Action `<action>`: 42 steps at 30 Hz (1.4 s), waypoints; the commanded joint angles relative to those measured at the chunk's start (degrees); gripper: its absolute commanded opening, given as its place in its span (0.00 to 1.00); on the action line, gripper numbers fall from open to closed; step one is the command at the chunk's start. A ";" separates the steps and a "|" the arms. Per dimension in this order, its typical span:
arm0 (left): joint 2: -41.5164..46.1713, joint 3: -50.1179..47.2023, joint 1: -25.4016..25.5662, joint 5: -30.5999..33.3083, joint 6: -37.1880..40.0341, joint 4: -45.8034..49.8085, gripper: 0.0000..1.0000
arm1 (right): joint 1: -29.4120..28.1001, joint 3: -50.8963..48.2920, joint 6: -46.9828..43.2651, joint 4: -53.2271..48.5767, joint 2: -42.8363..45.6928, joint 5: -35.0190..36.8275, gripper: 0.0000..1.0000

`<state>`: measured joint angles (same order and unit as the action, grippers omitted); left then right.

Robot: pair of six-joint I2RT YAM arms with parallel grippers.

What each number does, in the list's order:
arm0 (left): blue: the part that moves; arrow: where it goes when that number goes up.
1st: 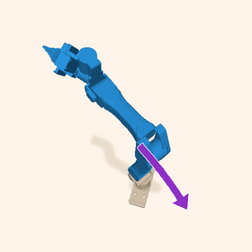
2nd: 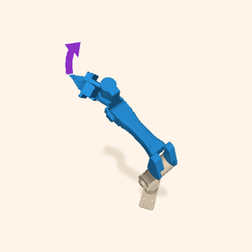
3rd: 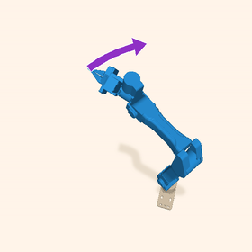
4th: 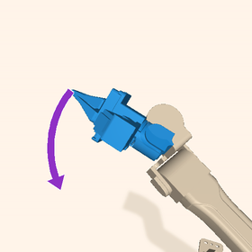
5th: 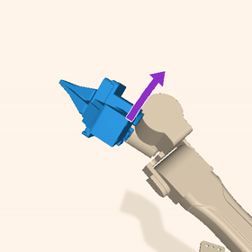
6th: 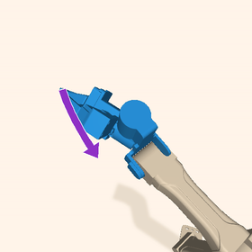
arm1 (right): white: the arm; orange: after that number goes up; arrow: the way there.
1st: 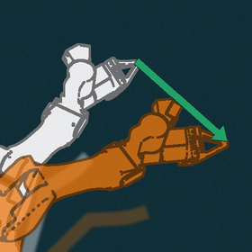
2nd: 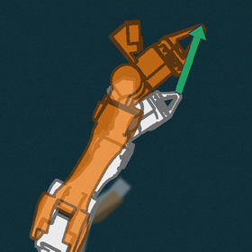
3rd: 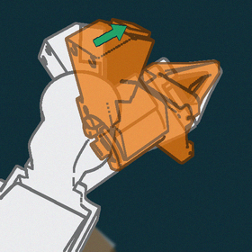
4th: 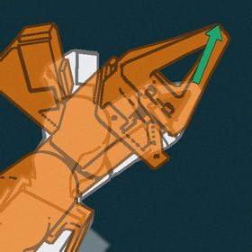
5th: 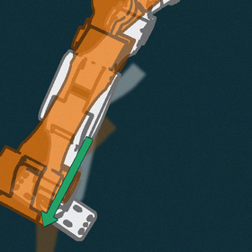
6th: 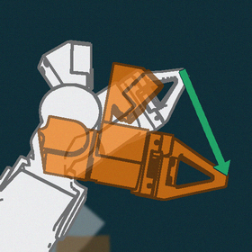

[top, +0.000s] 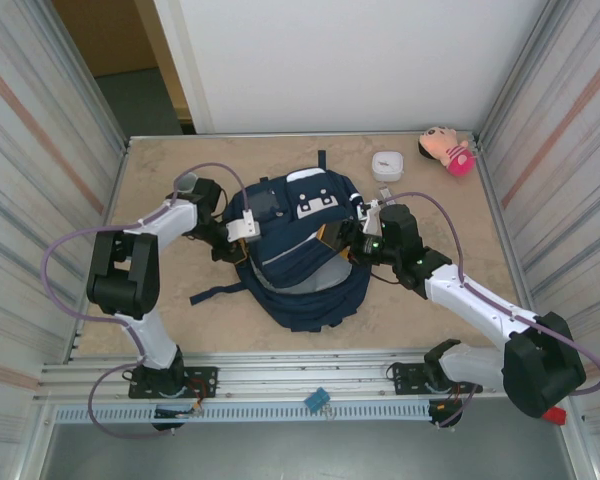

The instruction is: Pack books, pencil case, and school supplies into a backpack

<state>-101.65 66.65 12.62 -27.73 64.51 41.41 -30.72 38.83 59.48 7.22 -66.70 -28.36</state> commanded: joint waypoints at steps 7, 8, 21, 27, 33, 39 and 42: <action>6.82 -6.06 2.32 -1.33 -3.95 -3.10 0.01 | -1.83 -1.05 0.66 2.26 0.51 1.43 0.74; 7.26 -6.29 2.31 -1.03 -4.34 -3.33 0.01 | -2.22 -1.39 1.03 2.51 0.70 1.93 0.74; 10.04 -9.24 1.71 -3.83 -5.67 -3.81 0.26 | -8.91 -6.16 6.40 7.67 1.92 6.69 0.73; 13.38 -11.22 1.71 -4.59 -6.66 -4.44 0.10 | -9.23 -4.96 7.05 9.54 0.46 7.93 0.56; 16.06 -12.97 1.74 -4.24 -8.55 -5.83 0.00 | -9.17 -2.39 6.87 10.60 -1.59 9.28 0.41; 19.49 -13.78 2.78 -8.33 -13.32 -5.02 0.00 | -9.40 -1.91 9.81 15.12 -4.73 10.92 0.34; 22.29 -13.85 3.30 -12.93 -17.10 -3.53 0.00 | -9.36 0.15 9.35 14.92 -6.37 10.72 0.33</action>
<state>-83.57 53.34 14.90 -32.36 51.92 34.63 -39.79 35.59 67.59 19.31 -71.16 -19.07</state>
